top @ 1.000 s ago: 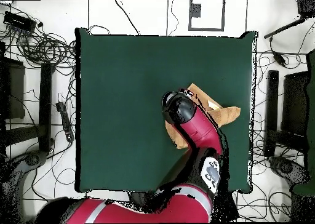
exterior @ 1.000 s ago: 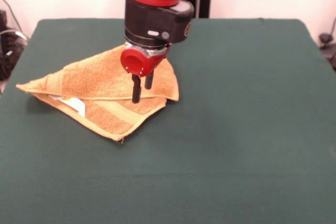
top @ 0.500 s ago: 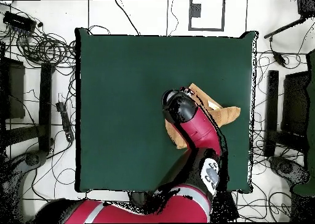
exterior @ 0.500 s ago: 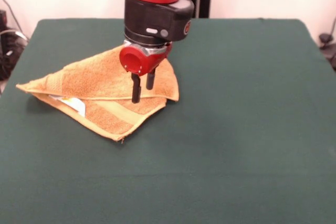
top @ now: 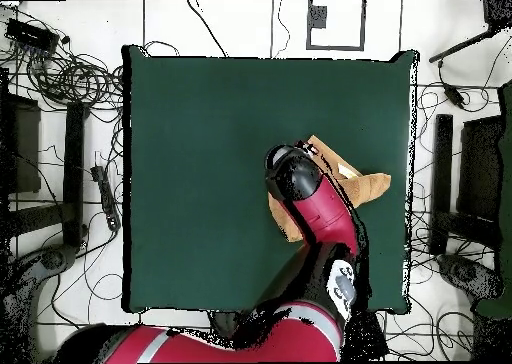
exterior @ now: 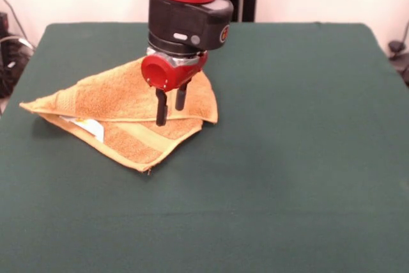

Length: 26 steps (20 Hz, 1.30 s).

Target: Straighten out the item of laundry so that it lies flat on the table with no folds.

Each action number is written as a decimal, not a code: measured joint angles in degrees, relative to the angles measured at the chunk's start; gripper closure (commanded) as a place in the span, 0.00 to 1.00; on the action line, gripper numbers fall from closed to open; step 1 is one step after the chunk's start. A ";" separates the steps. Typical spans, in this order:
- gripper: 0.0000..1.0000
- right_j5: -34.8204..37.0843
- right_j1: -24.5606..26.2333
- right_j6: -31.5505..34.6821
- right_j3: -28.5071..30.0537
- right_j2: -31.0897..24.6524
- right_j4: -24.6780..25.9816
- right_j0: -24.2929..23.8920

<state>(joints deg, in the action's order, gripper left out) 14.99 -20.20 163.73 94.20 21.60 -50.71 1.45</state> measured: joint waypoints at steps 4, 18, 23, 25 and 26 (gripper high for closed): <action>0.00 -1.34 -0.23 0.00 1.32 -0.20 -0.74 0.12; 0.00 -7.42 -2.20 0.00 7.81 -3.75 -2.34 0.04; 0.00 -8.82 -3.45 0.00 9.64 -5.88 -2.42 -0.49; 0.00 -9.60 -3.87 0.00 10.17 -6.80 -2.41 -0.95; 0.00 -10.45 -4.35 0.00 10.69 -7.75 -2.31 -1.46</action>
<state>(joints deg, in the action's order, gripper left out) 4.54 -24.55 163.73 104.89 13.84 -53.02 -0.01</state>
